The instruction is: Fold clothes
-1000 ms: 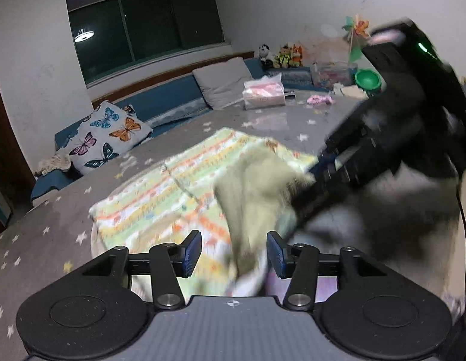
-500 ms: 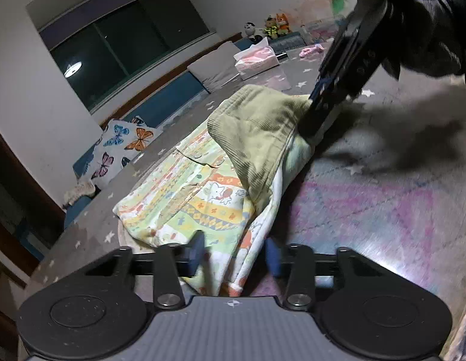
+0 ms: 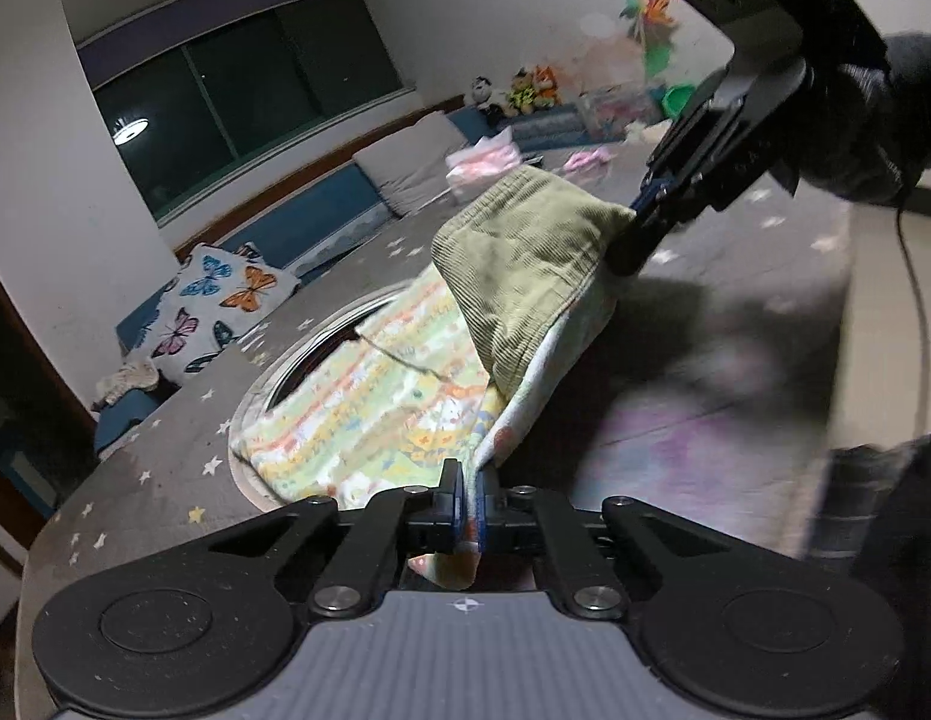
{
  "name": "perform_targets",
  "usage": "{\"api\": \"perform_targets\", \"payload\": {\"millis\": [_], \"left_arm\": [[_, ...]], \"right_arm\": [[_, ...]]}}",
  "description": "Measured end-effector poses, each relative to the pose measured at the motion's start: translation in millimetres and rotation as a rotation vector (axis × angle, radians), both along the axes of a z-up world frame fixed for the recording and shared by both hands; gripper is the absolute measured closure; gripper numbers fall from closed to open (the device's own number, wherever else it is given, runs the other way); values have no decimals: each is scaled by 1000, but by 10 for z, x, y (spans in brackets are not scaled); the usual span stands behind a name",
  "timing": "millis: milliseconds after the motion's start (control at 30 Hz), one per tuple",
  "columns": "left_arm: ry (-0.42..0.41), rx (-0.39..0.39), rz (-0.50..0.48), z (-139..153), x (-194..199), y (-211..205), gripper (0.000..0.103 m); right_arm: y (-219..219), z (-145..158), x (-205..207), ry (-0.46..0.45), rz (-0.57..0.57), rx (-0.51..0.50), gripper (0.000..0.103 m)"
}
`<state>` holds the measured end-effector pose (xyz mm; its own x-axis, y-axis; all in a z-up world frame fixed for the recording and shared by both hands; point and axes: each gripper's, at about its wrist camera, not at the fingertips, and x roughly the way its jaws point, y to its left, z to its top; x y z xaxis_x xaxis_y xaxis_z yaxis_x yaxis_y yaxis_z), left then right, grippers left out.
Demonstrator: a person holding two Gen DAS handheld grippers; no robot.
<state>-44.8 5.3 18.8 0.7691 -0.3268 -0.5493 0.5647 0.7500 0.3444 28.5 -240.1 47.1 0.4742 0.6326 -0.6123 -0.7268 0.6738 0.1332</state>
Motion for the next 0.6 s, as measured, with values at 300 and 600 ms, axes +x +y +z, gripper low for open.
{"api": "perform_targets", "payload": {"millis": [300,600], "left_arm": [[-26,-109,36,410,27,110,98],[-5,-141,145,310,1050,227,98]], "right_arm": [[20,408,-126,-52,39,-4,95],[332,387,871,-64,3,-61,95]]}}
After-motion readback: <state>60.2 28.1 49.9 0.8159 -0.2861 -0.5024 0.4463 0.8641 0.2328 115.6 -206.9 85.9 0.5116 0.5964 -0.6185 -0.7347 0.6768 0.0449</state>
